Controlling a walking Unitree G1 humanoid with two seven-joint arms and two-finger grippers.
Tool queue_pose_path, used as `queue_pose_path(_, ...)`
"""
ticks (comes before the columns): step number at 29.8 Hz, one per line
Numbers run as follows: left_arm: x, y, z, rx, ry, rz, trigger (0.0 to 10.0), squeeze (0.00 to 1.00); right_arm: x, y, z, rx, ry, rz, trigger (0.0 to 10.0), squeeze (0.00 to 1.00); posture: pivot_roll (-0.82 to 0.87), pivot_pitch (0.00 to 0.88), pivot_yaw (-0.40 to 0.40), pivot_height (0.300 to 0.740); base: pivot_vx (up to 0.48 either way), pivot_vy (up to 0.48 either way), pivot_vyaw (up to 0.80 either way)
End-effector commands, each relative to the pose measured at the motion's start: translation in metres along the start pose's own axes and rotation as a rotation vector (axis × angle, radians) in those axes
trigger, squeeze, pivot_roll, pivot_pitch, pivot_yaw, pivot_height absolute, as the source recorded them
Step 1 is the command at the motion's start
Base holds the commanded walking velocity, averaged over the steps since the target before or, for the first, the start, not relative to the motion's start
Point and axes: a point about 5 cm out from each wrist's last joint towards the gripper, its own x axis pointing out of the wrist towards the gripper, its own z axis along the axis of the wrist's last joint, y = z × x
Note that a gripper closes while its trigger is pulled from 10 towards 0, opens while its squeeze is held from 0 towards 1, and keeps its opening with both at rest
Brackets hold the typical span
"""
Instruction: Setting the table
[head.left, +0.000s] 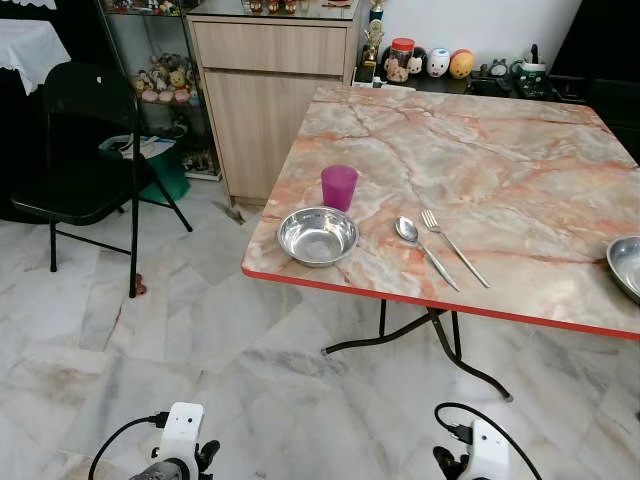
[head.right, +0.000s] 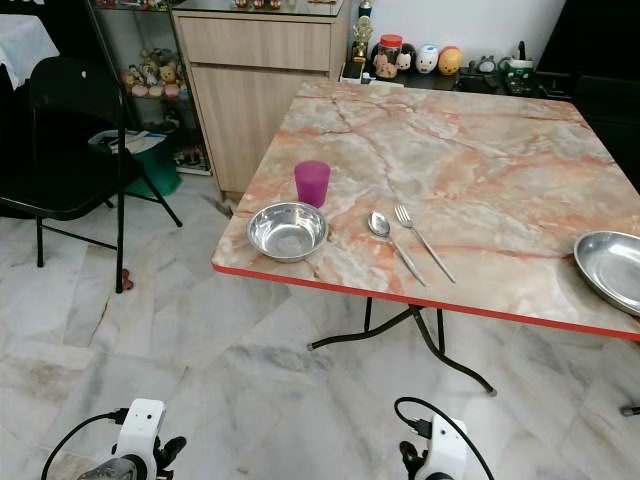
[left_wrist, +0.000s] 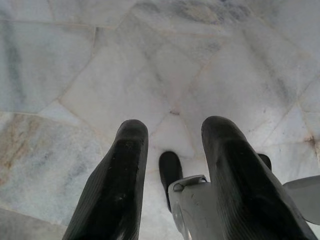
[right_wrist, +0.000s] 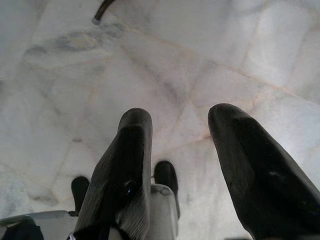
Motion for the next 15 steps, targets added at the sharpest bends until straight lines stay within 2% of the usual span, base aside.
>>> queue_pose_path(1,0.0007,-0.0012,0.0003,0.009,0.014,-0.004,10.0,0.00,-0.0024,-0.0081,-0.0044,0.020,0.016,-0.016,10.0,0.00,0.04,0.000,-0.037,0.736,0.000,0.000,0.00)
queue_pose_path(9,0.0010,-0.0022,0.0015,0.021,0.005,-0.006,10.0,0.00,-0.0054,-0.0171,-0.0086,0.000,0.036,-0.026,10.0,0.00,0.04,0.000,-0.039,0.736,0.000,0.000,0.00)
queue_pose_path(15,0.0004,-0.0005,0.0006,0.019,0.006,0.001,10.0,0.00,-0.0045,-0.0148,-0.0079,-0.005,0.040,-0.027,10.0,0.00,0.04,0.000,-0.039,0.736,0.000,0.000,0.00)
